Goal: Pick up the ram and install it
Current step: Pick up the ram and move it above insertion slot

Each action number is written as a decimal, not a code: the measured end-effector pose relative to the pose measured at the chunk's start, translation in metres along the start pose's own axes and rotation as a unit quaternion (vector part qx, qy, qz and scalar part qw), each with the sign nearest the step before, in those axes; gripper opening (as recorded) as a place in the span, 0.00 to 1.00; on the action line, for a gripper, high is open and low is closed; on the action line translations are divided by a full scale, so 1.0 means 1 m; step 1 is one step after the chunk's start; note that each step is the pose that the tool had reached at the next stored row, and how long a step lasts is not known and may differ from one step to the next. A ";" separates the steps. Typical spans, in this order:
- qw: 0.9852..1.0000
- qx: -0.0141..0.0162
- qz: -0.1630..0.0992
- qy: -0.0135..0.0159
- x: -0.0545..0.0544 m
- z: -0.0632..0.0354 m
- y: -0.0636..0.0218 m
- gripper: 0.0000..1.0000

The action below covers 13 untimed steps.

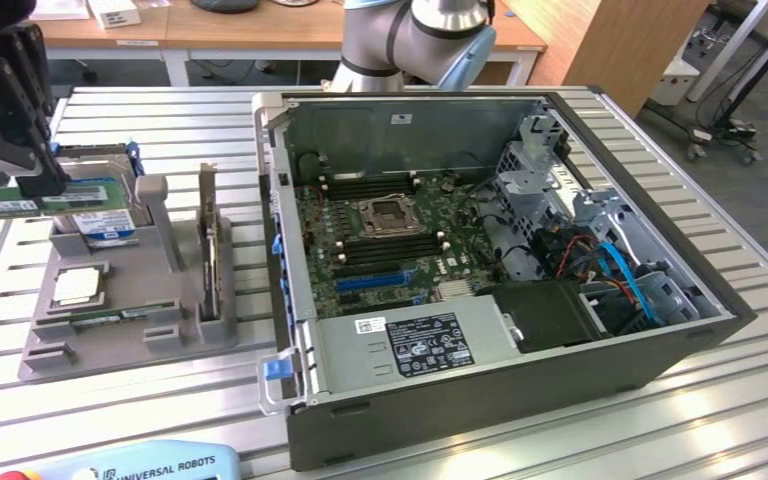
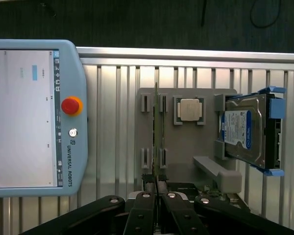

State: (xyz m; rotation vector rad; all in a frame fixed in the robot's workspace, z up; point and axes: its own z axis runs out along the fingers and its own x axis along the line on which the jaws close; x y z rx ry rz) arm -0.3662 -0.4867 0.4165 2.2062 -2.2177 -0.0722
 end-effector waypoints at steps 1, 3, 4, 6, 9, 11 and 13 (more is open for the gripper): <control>1.000 0.000 0.000 0.000 0.000 -0.0001 -0.0015 0.12; 1.000 0.000 0.000 0.000 0.000 -0.0002 -0.0047 0.12; 1.000 0.000 0.000 0.000 0.000 -0.0003 -0.0062 0.12; 1.000 0.000 0.000 0.000 0.000 -0.0004 -0.0094 0.12; 1.000 0.000 0.000 0.000 0.000 -0.0006 -0.0145 0.12; 1.000 0.000 0.000 0.000 0.000 -0.0009 -0.0227 0.12; 1.000 0.000 0.000 0.000 0.000 -0.0017 -0.0414 0.12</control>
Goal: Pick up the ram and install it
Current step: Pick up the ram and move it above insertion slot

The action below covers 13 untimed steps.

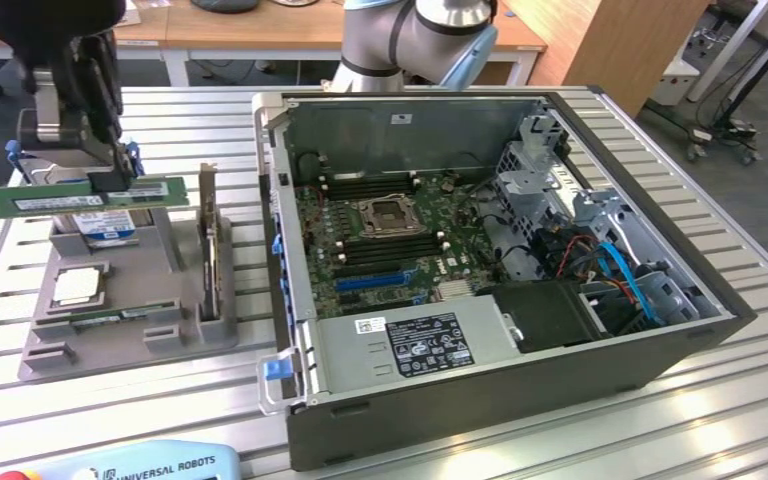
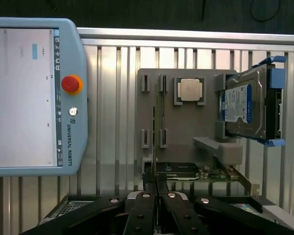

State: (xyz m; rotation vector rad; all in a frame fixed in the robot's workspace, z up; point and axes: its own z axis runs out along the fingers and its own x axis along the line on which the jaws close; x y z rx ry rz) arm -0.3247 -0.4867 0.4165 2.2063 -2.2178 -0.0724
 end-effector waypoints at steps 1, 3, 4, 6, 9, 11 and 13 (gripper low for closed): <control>1.000 0.000 0.000 0.000 0.000 -0.0001 -0.0027 0.12; 1.000 0.000 0.000 0.000 0.000 -0.0003 -0.0075 0.12; 1.000 0.000 0.000 0.000 0.000 -0.0004 -0.0101 0.12; 1.000 0.000 0.000 0.000 0.000 -0.0006 -0.0147 0.12; 1.000 0.000 0.000 0.000 0.000 -0.0009 -0.0219 0.12; 1.000 0.000 0.000 0.000 0.000 -0.0012 -0.0270 0.12; 1.000 0.000 0.000 0.000 0.000 -0.0013 -0.0322 0.12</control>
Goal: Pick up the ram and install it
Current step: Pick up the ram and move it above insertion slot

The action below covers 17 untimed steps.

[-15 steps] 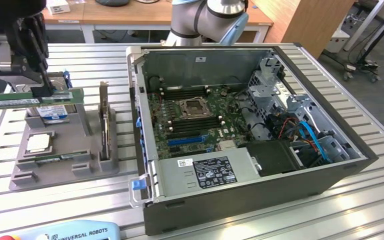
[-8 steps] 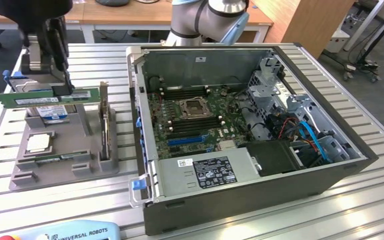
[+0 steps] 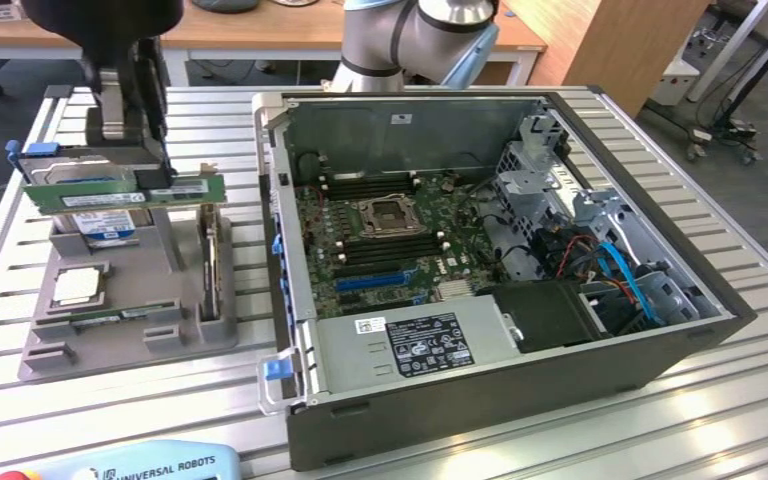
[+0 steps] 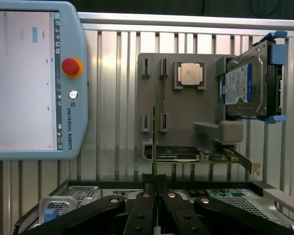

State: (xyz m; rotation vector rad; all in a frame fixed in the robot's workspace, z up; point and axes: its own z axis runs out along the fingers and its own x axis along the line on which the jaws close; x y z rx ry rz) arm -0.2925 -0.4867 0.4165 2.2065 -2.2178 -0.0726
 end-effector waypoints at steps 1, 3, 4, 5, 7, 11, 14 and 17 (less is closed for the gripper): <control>1.000 0.000 0.000 0.000 0.000 -0.0001 -0.0025 0.12; 1.000 0.000 0.000 0.000 0.000 -0.0004 -0.0078 0.12; 1.000 0.000 0.000 0.000 0.000 -0.0005 -0.0104 0.12; 1.000 0.000 0.000 0.000 0.000 -0.0006 -0.0132 0.12; 1.000 0.000 0.000 0.000 0.000 -0.0008 -0.0186 0.12; 1.000 0.000 0.000 0.000 0.000 -0.0012 -0.0305 0.12; 1.000 0.000 0.000 -0.001 0.000 -0.0017 -0.0399 0.12; 1.000 0.000 0.000 -0.001 0.000 -0.0021 -0.0493 0.12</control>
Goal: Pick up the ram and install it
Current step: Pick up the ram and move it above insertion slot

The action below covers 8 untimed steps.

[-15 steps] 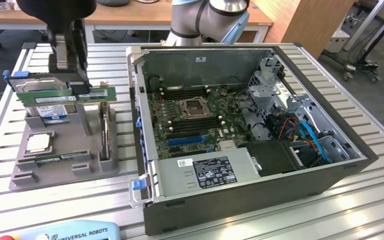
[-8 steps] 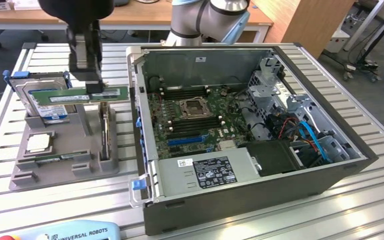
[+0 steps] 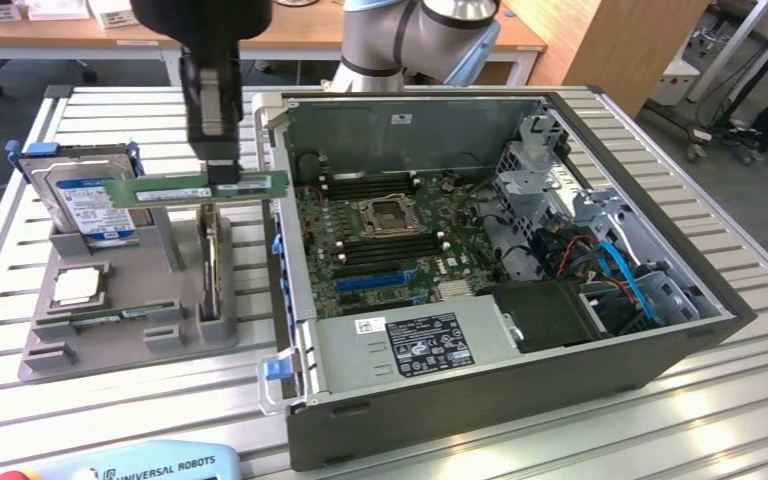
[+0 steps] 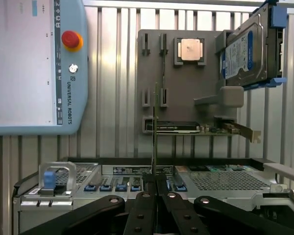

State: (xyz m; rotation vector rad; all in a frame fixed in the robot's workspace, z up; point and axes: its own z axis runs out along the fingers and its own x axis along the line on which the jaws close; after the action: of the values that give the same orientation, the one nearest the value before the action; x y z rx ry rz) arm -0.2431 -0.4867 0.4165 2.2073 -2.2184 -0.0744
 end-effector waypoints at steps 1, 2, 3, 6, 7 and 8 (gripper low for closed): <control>1.000 0.000 0.000 0.000 0.000 -0.0002 -0.0031 0.12; 1.000 0.000 0.000 0.000 0.000 -0.0002 -0.0063 0.12; 1.000 0.000 0.000 0.000 0.000 -0.0004 -0.0099 0.12; 1.000 0.000 0.000 0.000 0.000 -0.0009 -0.0199 0.12; 1.000 0.000 0.000 -0.001 0.000 -0.0010 -0.0232 0.12; 1.000 0.000 0.000 -0.001 0.000 -0.0011 -0.0267 0.12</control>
State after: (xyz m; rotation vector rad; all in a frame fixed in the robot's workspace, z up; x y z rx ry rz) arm -0.2164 -0.4867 0.4165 2.2078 -2.2192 -0.0759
